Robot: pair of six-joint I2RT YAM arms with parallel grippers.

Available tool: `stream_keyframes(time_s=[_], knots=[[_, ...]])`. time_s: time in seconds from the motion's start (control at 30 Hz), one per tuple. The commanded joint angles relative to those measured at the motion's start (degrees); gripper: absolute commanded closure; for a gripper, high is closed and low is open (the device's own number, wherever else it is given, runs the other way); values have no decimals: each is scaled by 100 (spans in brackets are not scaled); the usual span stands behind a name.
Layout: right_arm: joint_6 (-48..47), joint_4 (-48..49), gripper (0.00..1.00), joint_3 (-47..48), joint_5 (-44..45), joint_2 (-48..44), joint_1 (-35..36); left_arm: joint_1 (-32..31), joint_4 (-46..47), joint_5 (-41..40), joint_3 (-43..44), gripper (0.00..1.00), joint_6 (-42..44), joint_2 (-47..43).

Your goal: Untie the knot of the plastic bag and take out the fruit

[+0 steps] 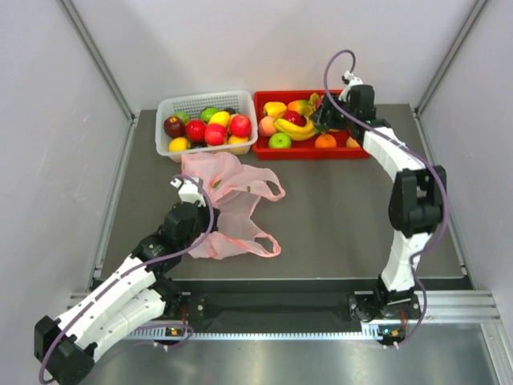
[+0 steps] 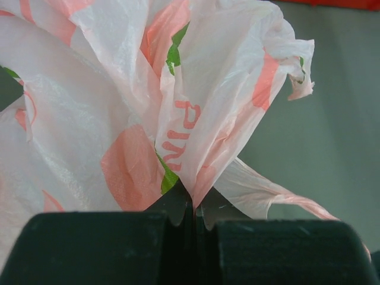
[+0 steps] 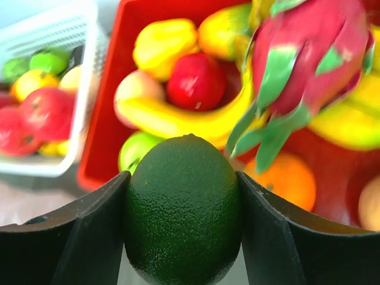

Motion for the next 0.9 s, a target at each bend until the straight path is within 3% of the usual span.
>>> stream_keyframes(time_s=[0.0, 0.03, 0.13, 0.17, 0.23, 0.27, 0.3, 0.43, 0.7, 0.87], knots=[[-220, -43, 86, 1015, 355, 681, 83, 2, 481, 813, 208, 100, 422, 33], [-290, -131, 75, 1365, 425, 987, 92, 2, 499, 918, 208, 100, 432, 33], [-414, -254, 64, 1885, 496, 1393, 180, 10, 534, 1191, 234, 100, 493, 86], [-518, -298, 48, 2279, 531, 1664, 215, 10, 612, 1305, 234, 100, 528, 103], [-633, -588, 33, 2755, 584, 1955, 303, 10, 640, 1630, 278, 96, 616, 191], [-747, -693, 12, 3218, 706, 2200, 338, 2, 605, 1675, 348, 93, 651, 226], [-800, -886, 1, 3406, 777, 2307, 399, 2, 578, 1988, 383, 91, 713, 305], [-924, -923, 0, 3733, 1093, 2449, 461, 2, 578, 2657, 515, 82, 845, 516], [-950, -123, 0, 2468, 1129, 1343, 426, -16, 1087, 4170, 515, 78, 1038, 604], [-652, 771, 0, 397, 1436, -466, 418, -104, 1289, 5628, 568, 78, 1197, 753]])
